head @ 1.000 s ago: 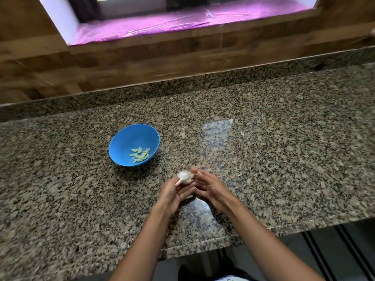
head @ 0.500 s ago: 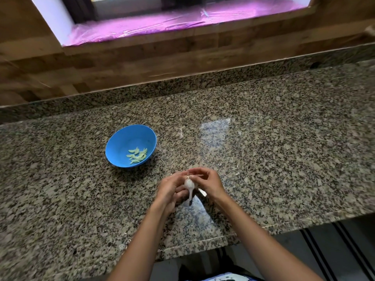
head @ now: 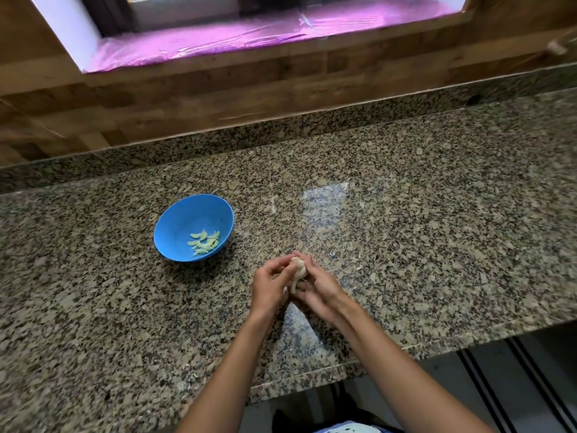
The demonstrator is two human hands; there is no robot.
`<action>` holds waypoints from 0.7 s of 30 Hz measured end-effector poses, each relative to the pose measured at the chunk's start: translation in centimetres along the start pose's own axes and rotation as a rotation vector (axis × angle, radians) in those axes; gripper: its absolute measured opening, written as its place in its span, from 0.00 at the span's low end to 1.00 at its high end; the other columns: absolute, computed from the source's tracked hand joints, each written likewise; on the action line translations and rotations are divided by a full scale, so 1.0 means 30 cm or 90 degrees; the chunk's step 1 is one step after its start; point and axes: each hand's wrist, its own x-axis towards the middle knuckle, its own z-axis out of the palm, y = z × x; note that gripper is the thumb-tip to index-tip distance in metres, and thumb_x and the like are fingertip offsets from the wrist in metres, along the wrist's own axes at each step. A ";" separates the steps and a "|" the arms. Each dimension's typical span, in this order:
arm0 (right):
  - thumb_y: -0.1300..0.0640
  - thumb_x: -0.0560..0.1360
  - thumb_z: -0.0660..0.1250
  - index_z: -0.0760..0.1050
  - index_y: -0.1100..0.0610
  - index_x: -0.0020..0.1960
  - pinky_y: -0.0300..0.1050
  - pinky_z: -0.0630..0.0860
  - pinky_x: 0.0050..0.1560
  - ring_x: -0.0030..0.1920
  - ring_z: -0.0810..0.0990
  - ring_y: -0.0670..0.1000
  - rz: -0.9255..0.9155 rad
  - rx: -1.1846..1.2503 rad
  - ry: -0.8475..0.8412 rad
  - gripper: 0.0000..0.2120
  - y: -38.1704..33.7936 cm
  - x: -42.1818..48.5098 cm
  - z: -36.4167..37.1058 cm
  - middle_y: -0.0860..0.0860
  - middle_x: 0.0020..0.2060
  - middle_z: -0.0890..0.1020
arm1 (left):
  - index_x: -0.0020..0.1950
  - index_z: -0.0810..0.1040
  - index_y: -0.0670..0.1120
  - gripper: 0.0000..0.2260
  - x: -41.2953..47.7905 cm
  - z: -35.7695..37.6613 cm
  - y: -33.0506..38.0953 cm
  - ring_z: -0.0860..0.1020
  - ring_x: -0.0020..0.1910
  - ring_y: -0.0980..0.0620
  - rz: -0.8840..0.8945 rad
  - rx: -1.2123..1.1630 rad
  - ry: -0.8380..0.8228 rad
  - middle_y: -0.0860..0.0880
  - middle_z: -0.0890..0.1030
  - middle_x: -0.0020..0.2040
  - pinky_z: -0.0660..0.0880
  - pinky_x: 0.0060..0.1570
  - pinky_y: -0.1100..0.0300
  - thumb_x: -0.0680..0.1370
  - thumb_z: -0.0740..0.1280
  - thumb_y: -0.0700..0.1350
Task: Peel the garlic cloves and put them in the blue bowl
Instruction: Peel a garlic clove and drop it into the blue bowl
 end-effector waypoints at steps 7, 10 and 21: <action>0.59 0.71 0.67 0.76 0.60 0.57 0.42 0.81 0.39 0.43 0.79 0.52 -0.039 0.049 0.069 0.15 -0.021 -0.009 0.008 0.59 0.48 0.81 | 0.55 0.80 0.46 0.12 -0.025 0.015 -0.024 0.79 0.43 0.64 0.266 0.302 0.077 0.56 0.80 0.49 0.76 0.42 0.72 0.72 0.72 0.41; 0.61 0.73 0.66 0.77 0.59 0.57 0.43 0.81 0.42 0.44 0.79 0.52 -0.038 0.052 0.081 0.12 -0.037 -0.014 0.036 0.59 0.46 0.82 | 0.57 0.80 0.42 0.12 -0.031 0.029 -0.026 0.75 0.44 0.72 0.351 0.323 0.135 0.56 0.78 0.50 0.71 0.40 0.80 0.73 0.71 0.38; 0.64 0.74 0.65 0.77 0.61 0.57 0.40 0.80 0.34 0.42 0.80 0.53 -0.016 0.103 0.137 0.12 0.029 -0.031 0.078 0.58 0.42 0.82 | 0.47 0.80 0.37 0.04 -0.014 0.041 -0.051 0.76 0.31 0.54 0.381 0.410 0.241 0.44 0.81 0.38 0.73 0.28 0.69 0.76 0.66 0.35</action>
